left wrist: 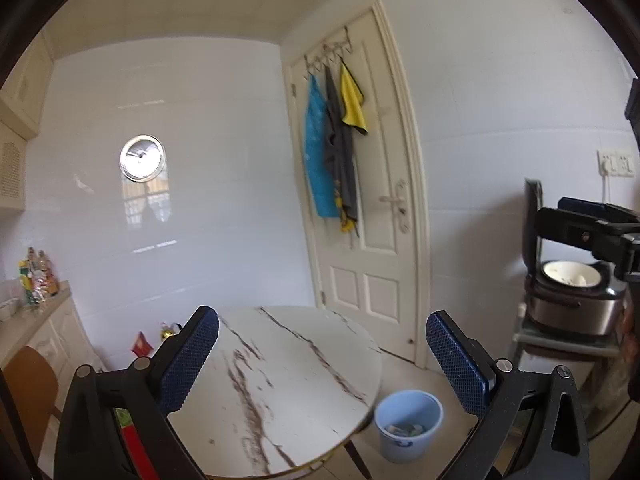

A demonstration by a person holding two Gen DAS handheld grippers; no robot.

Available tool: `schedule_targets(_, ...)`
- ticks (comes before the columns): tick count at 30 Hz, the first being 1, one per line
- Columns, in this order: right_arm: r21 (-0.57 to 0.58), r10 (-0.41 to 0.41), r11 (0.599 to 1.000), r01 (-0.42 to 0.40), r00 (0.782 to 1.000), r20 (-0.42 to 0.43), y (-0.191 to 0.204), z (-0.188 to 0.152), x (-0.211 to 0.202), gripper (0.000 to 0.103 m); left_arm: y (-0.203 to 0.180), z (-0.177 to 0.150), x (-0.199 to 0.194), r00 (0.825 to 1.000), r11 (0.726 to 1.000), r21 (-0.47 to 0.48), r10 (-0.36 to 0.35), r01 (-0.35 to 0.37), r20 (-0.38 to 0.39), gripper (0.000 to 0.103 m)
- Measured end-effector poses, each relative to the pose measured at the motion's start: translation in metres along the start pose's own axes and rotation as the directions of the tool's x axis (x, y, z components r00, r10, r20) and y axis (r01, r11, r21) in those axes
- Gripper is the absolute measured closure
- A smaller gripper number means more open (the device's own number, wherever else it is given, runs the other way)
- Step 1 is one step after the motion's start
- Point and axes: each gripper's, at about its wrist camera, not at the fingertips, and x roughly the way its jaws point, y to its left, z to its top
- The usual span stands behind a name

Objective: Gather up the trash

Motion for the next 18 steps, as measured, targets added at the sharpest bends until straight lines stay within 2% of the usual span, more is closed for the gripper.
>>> schedule_targets(3,0.025,0.023,0.999,-0.025,0.998,0.054,0.017,0.016,-0.013,0.000,0.010,0.007,-0.036,0.998,0.999,-0.030,0.030,-0.029,0.046,0.000)
schedule_targets(9,0.024,0.027,0.999,-0.031,0.992,0.120,0.041,0.028,-0.027,0.000,0.002,0.006,-0.070,0.991,0.996,-0.061,0.074,-0.068,0.108,0.000)
schedule_targets(18,-0.033,-0.009,0.999,0.015,0.988,0.154,0.085,0.029,-0.034,0.000,-0.022,-0.020,-0.084,0.980,0.987,-0.084,0.146,-0.135,0.135,0.000)
